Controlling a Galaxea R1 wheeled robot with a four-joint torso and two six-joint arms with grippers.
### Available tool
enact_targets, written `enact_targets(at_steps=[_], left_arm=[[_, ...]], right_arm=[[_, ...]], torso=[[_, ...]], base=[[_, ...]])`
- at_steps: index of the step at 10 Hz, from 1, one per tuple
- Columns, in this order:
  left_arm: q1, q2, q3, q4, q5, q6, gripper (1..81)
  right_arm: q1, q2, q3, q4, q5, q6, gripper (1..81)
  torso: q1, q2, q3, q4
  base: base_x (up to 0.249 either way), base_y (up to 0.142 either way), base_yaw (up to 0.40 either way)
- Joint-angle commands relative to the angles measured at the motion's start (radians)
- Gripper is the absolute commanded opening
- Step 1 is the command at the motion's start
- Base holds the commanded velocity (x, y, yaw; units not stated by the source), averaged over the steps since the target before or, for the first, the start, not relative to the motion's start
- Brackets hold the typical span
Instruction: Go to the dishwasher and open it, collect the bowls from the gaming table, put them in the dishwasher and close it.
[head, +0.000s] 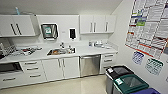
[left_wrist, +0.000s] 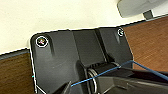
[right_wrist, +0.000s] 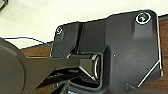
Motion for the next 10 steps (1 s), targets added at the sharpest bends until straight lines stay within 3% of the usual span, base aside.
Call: enact_targets(at_steps=[1, 10], left_arm=[[-0.049, -0.025, 0.013, 0.007, 0.055, 0.005, 81.1], [-0.049, -0.023, 0.013, 0.007, 0.055, 0.005, 81.1]], right_arm=[[0.039, -0.015, 0.017, -0.012, -0.047, -0.002, 81.1], [0.038, -0.015, 0.015, -0.012, -0.047, -0.002, 81.1]], torso=[[0.000, 0.000, 0.000, 0.000], [0.000, 0.000, 0.000, 0.000]], base=[[0.110, 0.068, 0.000], [0.110, 0.066, 0.000]])
